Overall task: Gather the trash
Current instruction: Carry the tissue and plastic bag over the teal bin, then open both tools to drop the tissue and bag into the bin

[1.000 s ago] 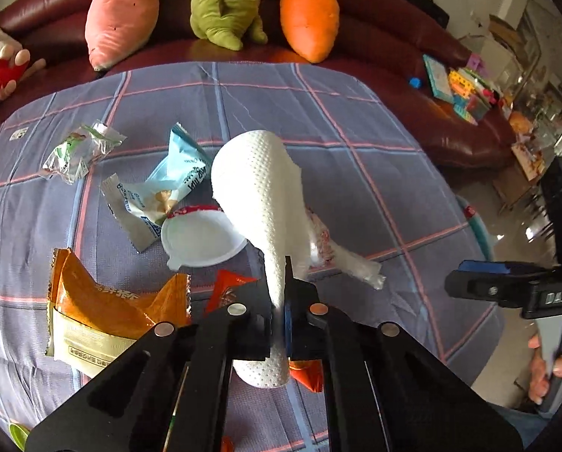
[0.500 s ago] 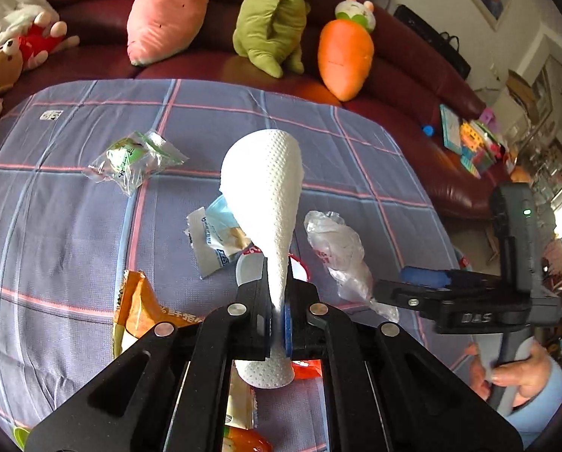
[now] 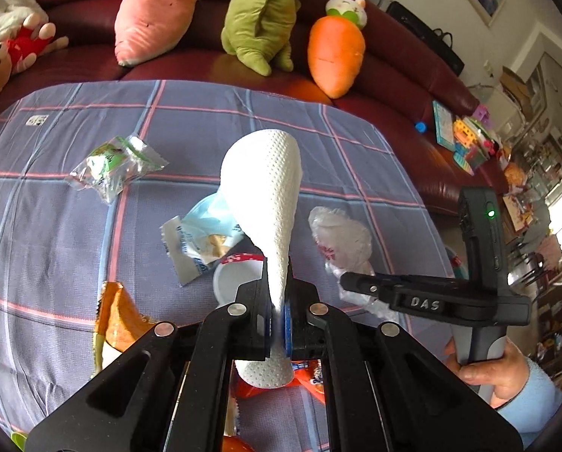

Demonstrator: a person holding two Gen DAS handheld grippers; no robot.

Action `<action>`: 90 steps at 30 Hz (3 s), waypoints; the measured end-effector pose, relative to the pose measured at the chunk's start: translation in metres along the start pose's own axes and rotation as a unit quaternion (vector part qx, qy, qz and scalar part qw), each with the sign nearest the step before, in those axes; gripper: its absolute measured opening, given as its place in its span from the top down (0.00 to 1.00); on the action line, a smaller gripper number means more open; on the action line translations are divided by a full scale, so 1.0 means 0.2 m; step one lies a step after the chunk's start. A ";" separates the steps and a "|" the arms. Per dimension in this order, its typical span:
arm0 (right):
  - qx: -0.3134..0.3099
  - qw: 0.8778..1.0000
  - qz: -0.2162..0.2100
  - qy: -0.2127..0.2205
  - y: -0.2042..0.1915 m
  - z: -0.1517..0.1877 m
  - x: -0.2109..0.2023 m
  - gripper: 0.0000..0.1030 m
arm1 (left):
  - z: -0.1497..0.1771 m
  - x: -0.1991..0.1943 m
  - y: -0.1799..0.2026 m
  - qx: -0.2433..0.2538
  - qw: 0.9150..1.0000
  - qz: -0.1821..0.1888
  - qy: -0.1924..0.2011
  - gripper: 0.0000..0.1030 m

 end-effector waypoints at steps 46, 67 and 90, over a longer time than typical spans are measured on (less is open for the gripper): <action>0.275 0.933 0.035 0.228 1.74 0.66 -1.41 0.74 | 0.39 1.04 2.13 0.221 0.956 0.120 -0.152 0.95; 0.305 0.926 0.054 0.215 1.87 0.65 -1.34 0.74 | 0.42 1.29 2.21 0.233 0.953 0.107 -0.160 0.19; 0.274 0.941 0.051 0.192 1.67 0.45 -1.18 0.30 | 0.34 0.98 1.83 0.184 0.969 0.100 -0.131 0.05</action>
Point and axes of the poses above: each gripper's, at about its wrist camera, not at the fingertips, and x roughly the way its jaws point, y to its right, z to its underside, the point moved 2 cm from there along x, roughly the way its jaws point, and after that the axes turned 4 degrees about y, right-handed, at the moved point
